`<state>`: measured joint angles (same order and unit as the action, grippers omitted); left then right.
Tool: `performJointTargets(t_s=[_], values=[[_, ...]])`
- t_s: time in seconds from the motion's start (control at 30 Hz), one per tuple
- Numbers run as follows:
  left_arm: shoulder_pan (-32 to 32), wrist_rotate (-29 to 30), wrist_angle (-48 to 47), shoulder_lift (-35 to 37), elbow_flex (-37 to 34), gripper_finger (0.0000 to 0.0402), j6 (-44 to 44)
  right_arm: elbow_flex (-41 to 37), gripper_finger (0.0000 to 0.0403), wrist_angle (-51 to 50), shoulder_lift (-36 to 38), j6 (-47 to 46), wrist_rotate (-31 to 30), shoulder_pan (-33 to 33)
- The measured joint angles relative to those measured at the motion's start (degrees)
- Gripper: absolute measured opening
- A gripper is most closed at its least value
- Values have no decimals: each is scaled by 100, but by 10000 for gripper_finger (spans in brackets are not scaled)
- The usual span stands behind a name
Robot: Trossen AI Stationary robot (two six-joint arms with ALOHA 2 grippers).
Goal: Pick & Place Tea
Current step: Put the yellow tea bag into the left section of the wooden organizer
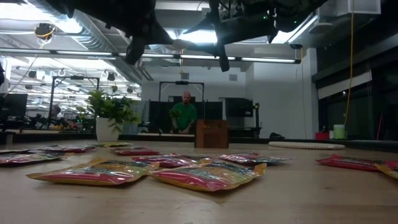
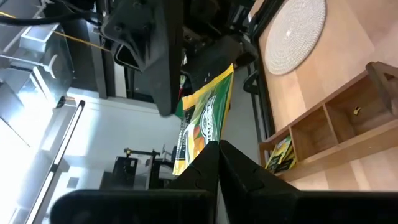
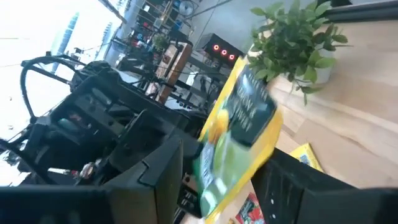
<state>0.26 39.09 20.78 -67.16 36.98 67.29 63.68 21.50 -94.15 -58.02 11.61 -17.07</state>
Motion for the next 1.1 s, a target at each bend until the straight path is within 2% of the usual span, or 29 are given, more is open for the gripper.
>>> performJointTargets(t_s=[0.17,0.3,0.43,0.6,0.7,0.87,1.0,1.1], values=[[124,81,3,2,2,3,2,0,174,-4,0,-2,92,9],[178,35,3,2,2,2,0,0,152,-33,0,23,99,9],[180,-10,14,2,2,4,0,0,104,-35,0,106,99,9],[180,-79,33,2,2,2,-2,0,14,-36,0,169,76,9],[176,-55,141,2,2,8,-171,0,13,-47,0,276,65,9],[198,-291,503,159,2,22,-1060,4,5,-82,4,426,202,9],[243,-561,479,454,2,43,-1395,15,4,-98,10,465,336,8],[251,-554,569,724,12,64,-1538,3,4,-288,8,608,374,2]])
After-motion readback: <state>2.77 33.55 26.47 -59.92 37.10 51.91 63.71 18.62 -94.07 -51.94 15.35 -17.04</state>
